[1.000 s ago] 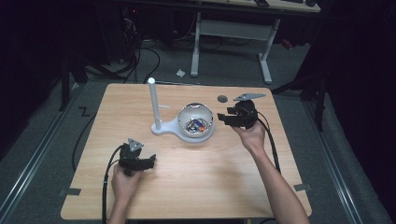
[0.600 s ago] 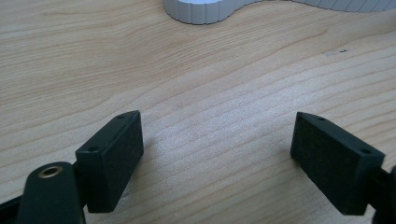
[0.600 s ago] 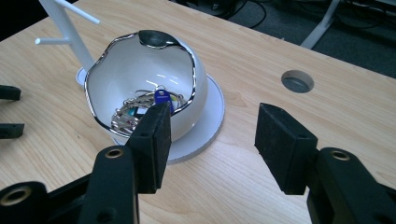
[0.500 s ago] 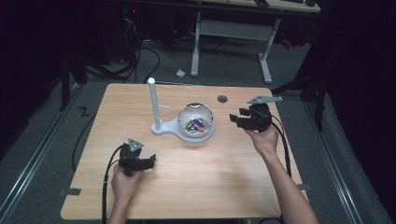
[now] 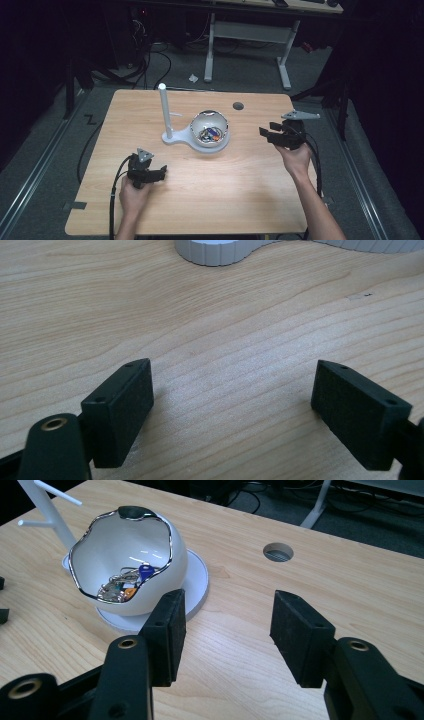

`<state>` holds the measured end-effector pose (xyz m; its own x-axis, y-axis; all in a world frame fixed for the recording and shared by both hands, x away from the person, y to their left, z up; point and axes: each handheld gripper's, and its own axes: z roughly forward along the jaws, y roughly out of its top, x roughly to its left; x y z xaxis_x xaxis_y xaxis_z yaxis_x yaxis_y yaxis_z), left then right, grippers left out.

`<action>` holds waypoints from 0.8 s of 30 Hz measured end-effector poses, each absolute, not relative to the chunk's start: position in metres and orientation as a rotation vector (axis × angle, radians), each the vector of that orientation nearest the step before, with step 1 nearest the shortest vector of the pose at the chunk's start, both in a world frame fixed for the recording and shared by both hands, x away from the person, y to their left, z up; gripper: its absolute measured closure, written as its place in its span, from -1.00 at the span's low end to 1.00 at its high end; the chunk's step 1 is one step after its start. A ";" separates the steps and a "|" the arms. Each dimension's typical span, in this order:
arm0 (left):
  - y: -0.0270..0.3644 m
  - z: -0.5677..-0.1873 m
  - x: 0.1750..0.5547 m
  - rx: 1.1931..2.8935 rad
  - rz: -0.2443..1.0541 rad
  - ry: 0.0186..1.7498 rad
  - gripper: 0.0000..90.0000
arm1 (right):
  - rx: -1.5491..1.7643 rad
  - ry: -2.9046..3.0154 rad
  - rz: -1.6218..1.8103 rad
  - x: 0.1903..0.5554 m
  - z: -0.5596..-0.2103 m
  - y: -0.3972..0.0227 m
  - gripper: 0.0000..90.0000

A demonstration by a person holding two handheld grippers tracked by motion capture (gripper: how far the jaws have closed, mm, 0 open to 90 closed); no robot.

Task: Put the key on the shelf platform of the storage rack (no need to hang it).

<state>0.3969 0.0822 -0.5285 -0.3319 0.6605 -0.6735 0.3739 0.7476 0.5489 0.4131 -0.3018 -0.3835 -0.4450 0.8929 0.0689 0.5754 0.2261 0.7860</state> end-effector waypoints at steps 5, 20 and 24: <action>0.082 -0.529 0.397 0.786 0.365 1.957 -0.61 | 1.359 2.094 1.109 0.406 -0.379 -0.306 0.05; 0.082 -0.529 0.397 0.787 0.365 1.957 -0.61 | 1.417 2.015 1.146 0.374 -0.390 -0.329 0.08; 0.083 -0.529 0.397 0.794 0.369 1.950 -0.61 | 1.416 2.009 1.152 0.369 -0.391 -0.331 0.09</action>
